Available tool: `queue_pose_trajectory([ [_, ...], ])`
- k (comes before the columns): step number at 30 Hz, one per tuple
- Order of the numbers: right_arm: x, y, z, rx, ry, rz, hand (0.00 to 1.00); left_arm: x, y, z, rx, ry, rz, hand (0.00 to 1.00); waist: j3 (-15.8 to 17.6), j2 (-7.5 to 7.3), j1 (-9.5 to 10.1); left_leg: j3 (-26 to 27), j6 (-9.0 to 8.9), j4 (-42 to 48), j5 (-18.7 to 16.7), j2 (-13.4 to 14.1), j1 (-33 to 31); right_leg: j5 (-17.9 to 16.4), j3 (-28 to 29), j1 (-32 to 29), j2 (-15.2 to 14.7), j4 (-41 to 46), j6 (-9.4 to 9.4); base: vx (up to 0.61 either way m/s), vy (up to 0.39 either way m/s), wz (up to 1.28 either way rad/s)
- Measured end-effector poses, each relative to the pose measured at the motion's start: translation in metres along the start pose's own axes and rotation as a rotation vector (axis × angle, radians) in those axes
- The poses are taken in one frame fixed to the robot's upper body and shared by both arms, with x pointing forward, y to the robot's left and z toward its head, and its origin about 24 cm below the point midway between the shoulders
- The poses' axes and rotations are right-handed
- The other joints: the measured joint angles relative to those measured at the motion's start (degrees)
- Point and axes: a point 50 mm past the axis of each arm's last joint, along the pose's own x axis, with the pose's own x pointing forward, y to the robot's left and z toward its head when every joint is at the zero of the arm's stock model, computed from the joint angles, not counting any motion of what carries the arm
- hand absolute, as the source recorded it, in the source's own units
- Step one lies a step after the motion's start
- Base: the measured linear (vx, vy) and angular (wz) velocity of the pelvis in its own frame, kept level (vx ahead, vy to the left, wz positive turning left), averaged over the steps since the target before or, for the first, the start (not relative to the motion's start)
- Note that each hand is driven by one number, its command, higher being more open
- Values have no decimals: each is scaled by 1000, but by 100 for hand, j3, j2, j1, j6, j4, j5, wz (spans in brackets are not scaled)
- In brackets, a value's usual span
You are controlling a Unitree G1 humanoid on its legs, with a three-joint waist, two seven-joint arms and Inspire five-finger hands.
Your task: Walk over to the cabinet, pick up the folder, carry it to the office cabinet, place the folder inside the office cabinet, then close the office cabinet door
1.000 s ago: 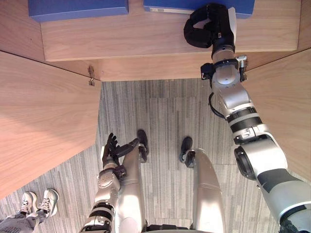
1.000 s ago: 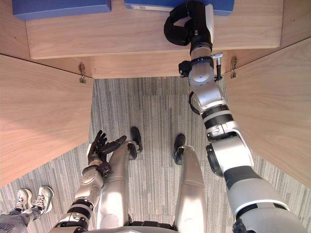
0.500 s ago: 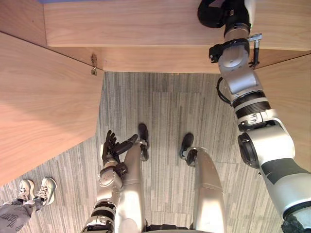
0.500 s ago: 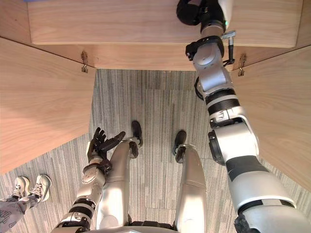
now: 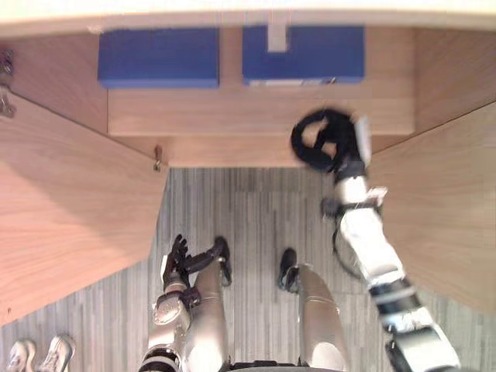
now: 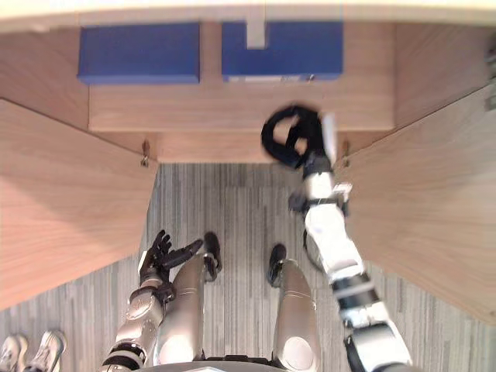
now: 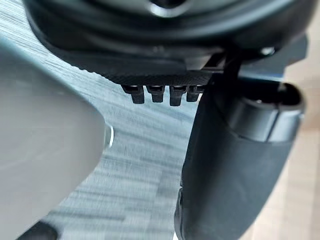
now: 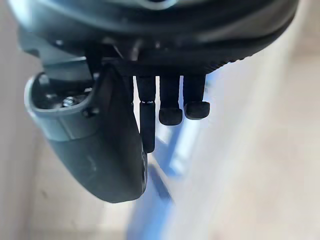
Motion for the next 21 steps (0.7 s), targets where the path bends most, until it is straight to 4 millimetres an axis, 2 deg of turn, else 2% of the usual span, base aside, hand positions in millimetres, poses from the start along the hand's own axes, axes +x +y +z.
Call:
queue_pose_trajectory([
  [1, -17, 8, -23, -3, 101, 47, 0, -2, 5, -11, 24, 50, 7, 100, -68, -76, 3, 92, -16, -277, 48, -4, 359, 120, 49, 334, 60, -355, 30, 128, 40, -20],
  [3, -34, 16, -45, -27, 194, 102, 0, -5, 15, -20, 59, 94, 24, 100, -163, -149, 0, 228, 0, -581, 110, -31, 765, 269, 134, 714, 104, -739, 79, 147, 61, -25],
  [4, -41, 18, -52, -38, 225, 114, 0, -6, 17, -24, 66, 112, 29, 100, -214, -146, -12, 243, 8, -658, 120, -42, 877, 315, 145, 834, 115, -877, 96, 167, 78, -22],
  [6, -71, 27, -84, -65, 376, 172, 0, -16, 29, -41, 105, 182, 53, 100, -575, -153, -64, 401, 24, -1126, 164, -117, 1400, 500, 237, 1343, 138, -1458, 182, 186, 84, -20],
  [8, -95, 36, -108, -76, 505, 208, 0, -24, 38, -53, 138, 225, 69, 100, -881, -148, -80, 541, 18, -1549, 240, -183, 1854, 649, 298, 1739, 158, -1887, 212, 192, 53, -23],
  [11, -132, 41, -137, -64, 702, 201, 0, -32, 48, -61, 179, 256, 85, 100, -1260, -130, -147, 624, -26, -2272, 450, -263, 2508, 850, 326, 2232, 203, -2326, 216, 157, 22, -11],
  [12, -145, 38, -147, -47, 775, 162, 100, -33, 50, -62, 190, 260, 86, 100, -1357, -121, -152, 642, -47, -2517, 535, -260, 2723, 937, 334, 2380, 251, -2444, 207, 144, 12, -8],
  [14, -168, 24, -162, -17, 906, 45, 100, -35, 50, -66, 204, 277, 80, 100, -1493, -116, -213, 658, -83, -2806, 594, -257, 3052, 1001, 345, 2636, 301, -2610, 208, 116, 18, -5],
  [17, -187, 8, -173, -6, 1013, -68, 100, -40, 50, -73, 204, 315, 78, 100, -1598, -109, -308, 753, -90, -2950, 610, -278, 3259, 1009, 410, 2776, 306, -2697, 202, 52, 23, -10],
  [21, -208, 3, -179, 26, 1101, -129, 100, -42, 51, -77, 218, 338, 77, 100, -1600, -105, -313, 768, -91, -3001, 626, -260, 3393, 1105, 421, 2954, 345, -2873, 185, 16, 5, -5],
])
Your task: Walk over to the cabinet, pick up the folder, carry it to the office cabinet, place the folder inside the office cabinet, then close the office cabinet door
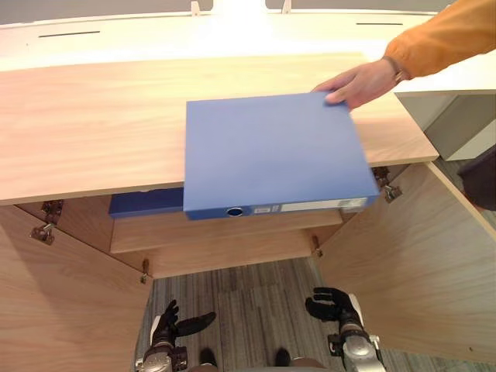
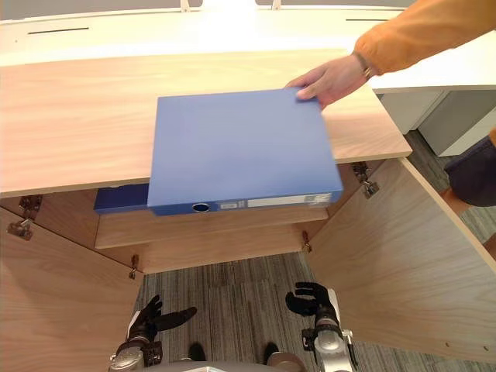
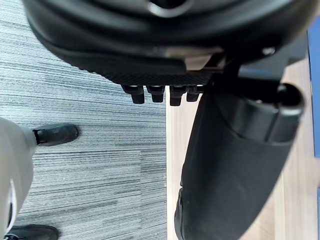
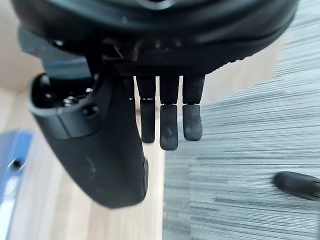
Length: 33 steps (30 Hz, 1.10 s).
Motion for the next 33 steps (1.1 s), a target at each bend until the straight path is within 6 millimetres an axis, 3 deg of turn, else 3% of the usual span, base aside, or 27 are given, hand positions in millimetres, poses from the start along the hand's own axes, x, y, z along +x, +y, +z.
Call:
queue_pose_trajectory([
  [3, -2, 0, -13, 64, 66, -13, 100, -1, -1, -5, 0, 23, -2, 100, -3, 6, -2, 0, 13, -34, 41, -14, 71, 36, 4, 96, -1, -81, -12, 0, 0, 0],
  [10, -3, -10, -21, 270, 121, -83, 100, -6, -4, -17, 10, 58, -13, 100, -58, 100, -3, -3, 33, -215, 222, -81, 193, 174, 29, 129, -2, -122, -43, -70, 2, -3],
  [17, -5, -13, -28, 302, 148, -108, 100, -9, -3, -25, 25, 84, -11, 100, -53, 113, -10, -96, 88, -544, 559, -305, 276, 231, -19, 144, -153, -271, 5, -158, 1, 3],
  [24, -10, -17, -40, 305, 186, -129, 100, -12, 1, -23, 18, 50, 5, 100, -57, 117, -9, -239, 118, -550, 554, -462, 239, 186, 7, 153, -266, -307, 104, -115, 40, 8],
  [29, -11, -18, -41, 307, 192, -139, 100, -27, 6, 6, -2, -143, 13, 100, -46, 103, 14, -472, 198, -547, 505, -621, 233, 159, -22, 285, -390, -352, 224, 40, 55, 23],
  [32, -10, -18, -39, 304, 186, -137, 100, -45, 14, 37, -2, -324, 45, 100, -42, 110, 115, -502, 312, -531, 517, -727, 364, 218, -51, 468, -458, -386, 279, 139, 51, 8],
  [33, -10, -18, -39, 303, 186, -138, 100, -56, 18, 57, 0, -427, 58, 100, -28, 113, 181, -531, 342, -512, 501, -749, 424, 218, -50, 561, -473, -406, 279, 111, 13, 7],
])
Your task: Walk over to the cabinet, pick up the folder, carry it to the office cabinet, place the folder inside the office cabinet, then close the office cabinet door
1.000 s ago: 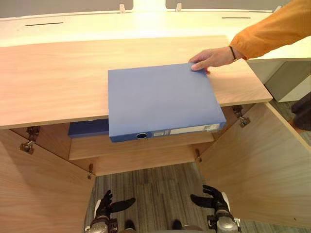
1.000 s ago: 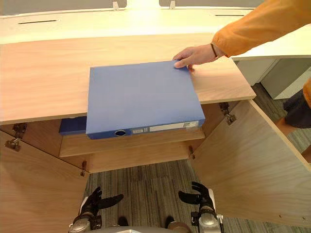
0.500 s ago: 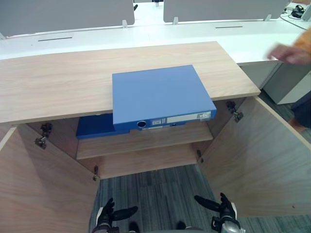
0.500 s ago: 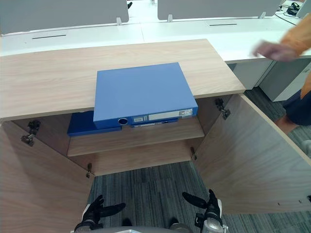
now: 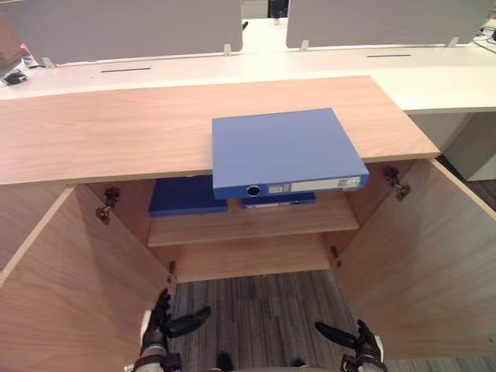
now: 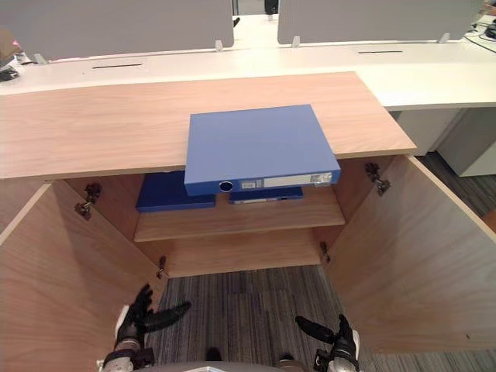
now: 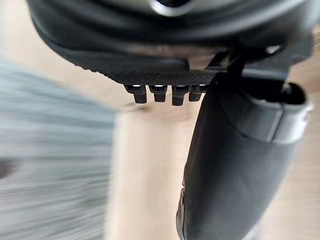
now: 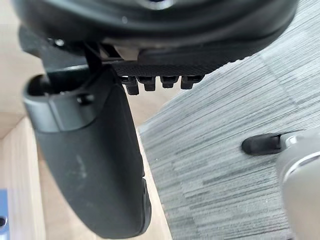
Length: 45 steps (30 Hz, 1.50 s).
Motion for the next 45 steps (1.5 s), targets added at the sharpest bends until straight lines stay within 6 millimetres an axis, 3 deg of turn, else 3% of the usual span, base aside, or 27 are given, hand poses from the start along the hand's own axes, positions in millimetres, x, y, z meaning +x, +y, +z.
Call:
queue_pose_trajectory([
  [8, 0, -1, 0, -23, -16, 6, 100, -21, 7, 112, 145, -564, 113, 100, 57, 90, 101, -225, -31, -1, -121, 56, 368, -66, 41, 369, 39, 101, -122, 27, -26, 6],
  [11, -3, -7, -9, -32, 6, -5, 100, -36, 6, 142, 206, -745, 166, 100, 63, 116, 102, -237, -115, -30, -177, 75, 395, -123, 101, 380, 39, 144, -193, -73, -34, 0],
  [14, -8, -11, -23, -71, 44, -3, 100, -47, 6, 160, 261, -862, 174, 100, 56, 127, 88, -241, -132, -31, -165, 78, 429, -173, 174, 407, 48, 145, -209, -54, -34, -1],
  [18, -10, -15, -33, -96, 81, -7, 100, -51, -1, 169, 349, -935, 103, 100, 35, 153, 10, -246, -158, -31, -136, 90, 450, -197, 179, 418, 82, 145, -191, -45, -42, 0],
  [25, -13, -17, -38, -155, 88, 17, 100, -52, -45, 184, 708, -1147, -81, 100, -134, 155, -72, -219, -137, -30, -73, 177, 470, -197, 219, 420, 173, 134, -191, -23, -46, -2],
  [29, -12, -16, -37, -173, 80, 29, 100, -47, -60, 193, 790, -1241, -98, 100, -162, 155, -153, -113, -146, -30, -70, 209, 471, -195, 327, 354, 205, 145, -192, -23, -26, -14],
  [32, -13, -17, -38, -190, 75, 37, 100, -30, -71, 197, 860, -1257, -93, 100, -177, 151, -227, -30, -146, -31, -70, 223, 490, -185, 401, 319, 228, 142, -192, -18, -22, -15],
  [39, -15, -17, -41, -197, 83, 44, 100, 7, -66, 185, 1045, -1105, -26, 100, -168, 129, -354, 63, -144, -29, -87, 227, 454, -173, 483, 233, 237, 104, -192, 3, -16, -8],
  [40, -15, -17, -41, -197, 83, 45, 100, 9, -66, 184, 1060, -1091, -22, 0, -171, 124, -355, 65, -146, -26, -90, 227, 438, -164, 484, 224, 238, 88, -190, 11, -25, -3],
  [45, -14, -16, -39, -193, 72, 51, 100, 18, -64, 187, 1108, -1072, 26, 0, -181, 108, -356, 99, -145, -3, -103, 227, 411, -127, 521, 193, 240, 35, -191, 4, -22, -5],
])
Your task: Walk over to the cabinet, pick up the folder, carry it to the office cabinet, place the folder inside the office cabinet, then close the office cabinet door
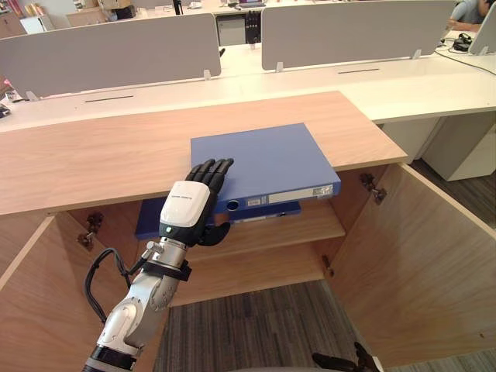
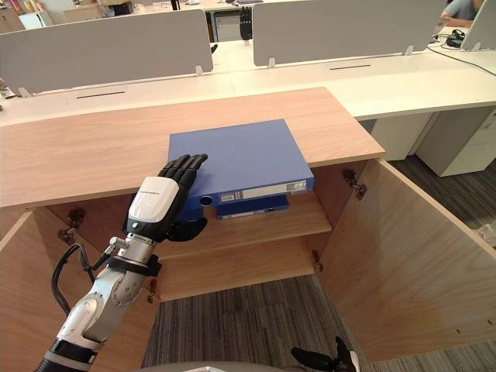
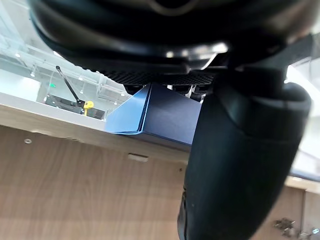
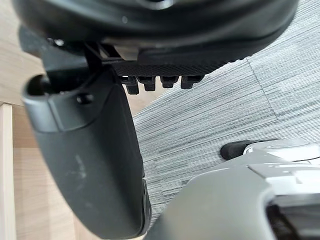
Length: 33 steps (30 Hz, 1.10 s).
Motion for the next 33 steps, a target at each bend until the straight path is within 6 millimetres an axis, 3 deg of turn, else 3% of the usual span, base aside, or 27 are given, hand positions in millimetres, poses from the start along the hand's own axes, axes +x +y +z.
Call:
queue_pose_trajectory([
  [9, 1, 6, 15, 0, -66, 27, 100, 20, 27, 3, 21, -48, 144, 0, -28, -34, -56, 139, 0, -29, -5, -2, -21, 141, 140, -28, -5, -144, 12, -46, -21, -9],
  [12, -1, 12, 33, 30, -142, 40, 100, 12, 27, 13, -48, -48, 160, 0, -59, -20, -55, 225, -6, -25, -7, 3, -148, 175, 233, -214, 0, -129, 39, -16, -19, -14],
  [15, -7, 19, 63, 104, -275, 61, 100, 4, 32, 30, -135, -90, 179, 0, -50, -62, -66, 258, 2, 4, -2, -1, -167, 199, 280, -254, 7, -118, 43, 21, -23, -9],
  [17, -19, 25, 98, 170, -439, 92, 100, -4, 37, 45, -237, -115, 202, 0, -49, -67, -94, 254, 6, 4, -4, 0, -183, 203, 299, -272, 7, -94, 45, 12, -32, -5],
  [23, -69, 29, 169, 419, -826, 207, 100, -24, 59, 67, -496, -150, 288, 0, -46, -72, -35, 247, 16, 2, -25, 21, -192, 215, 298, -285, 22, -72, 53, -32, -40, 0],
  [28, -114, 28, 208, 590, -1069, 372, 100, -35, 80, 72, -776, -168, 407, 0, -46, -71, 51, 227, 16, 1, -33, 20, -217, 219, 282, -302, 20, -72, 60, -33, -37, 2],
  [29, -131, 30, 219, 621, -1154, 438, 100, -37, 86, 71, -865, -165, 452, 0, -46, -72, 62, 216, 22, 2, -27, 19, -223, 219, 273, -301, 20, -72, 60, -17, -45, 4],
  [33, -165, 36, 245, 690, -1317, 607, 100, -40, 89, 64, -1202, -160, 475, 0, -48, -76, 79, 183, 34, 3, -16, 15, -226, 219, 236, -284, 15, -71, 62, -15, -33, 5],
])
